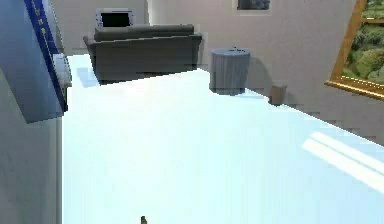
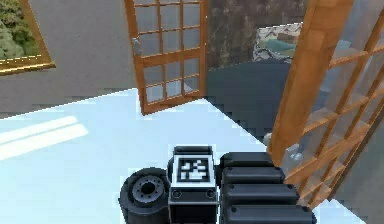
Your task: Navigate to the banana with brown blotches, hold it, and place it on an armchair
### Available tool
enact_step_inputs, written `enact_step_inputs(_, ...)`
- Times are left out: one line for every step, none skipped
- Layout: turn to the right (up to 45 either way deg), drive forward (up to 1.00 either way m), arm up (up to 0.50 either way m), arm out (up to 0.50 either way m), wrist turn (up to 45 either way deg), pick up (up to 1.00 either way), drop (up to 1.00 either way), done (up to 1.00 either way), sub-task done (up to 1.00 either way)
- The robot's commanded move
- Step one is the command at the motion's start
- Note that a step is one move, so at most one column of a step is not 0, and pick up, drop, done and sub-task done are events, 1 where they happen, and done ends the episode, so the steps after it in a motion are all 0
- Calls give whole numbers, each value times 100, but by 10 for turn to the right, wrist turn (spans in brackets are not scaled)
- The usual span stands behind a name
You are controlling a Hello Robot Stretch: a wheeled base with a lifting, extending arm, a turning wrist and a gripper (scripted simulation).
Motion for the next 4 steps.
enact_step_inputs(-120,0,0,0,0,0,0,0,0)
enact_step_inputs(0,100,0,0,0,0,0,0,0)
enact_step_inputs(0,50,0,0,0,0,0,0,0)
enact_step_inputs(-240,0,0,0,0,0,0,0,0)
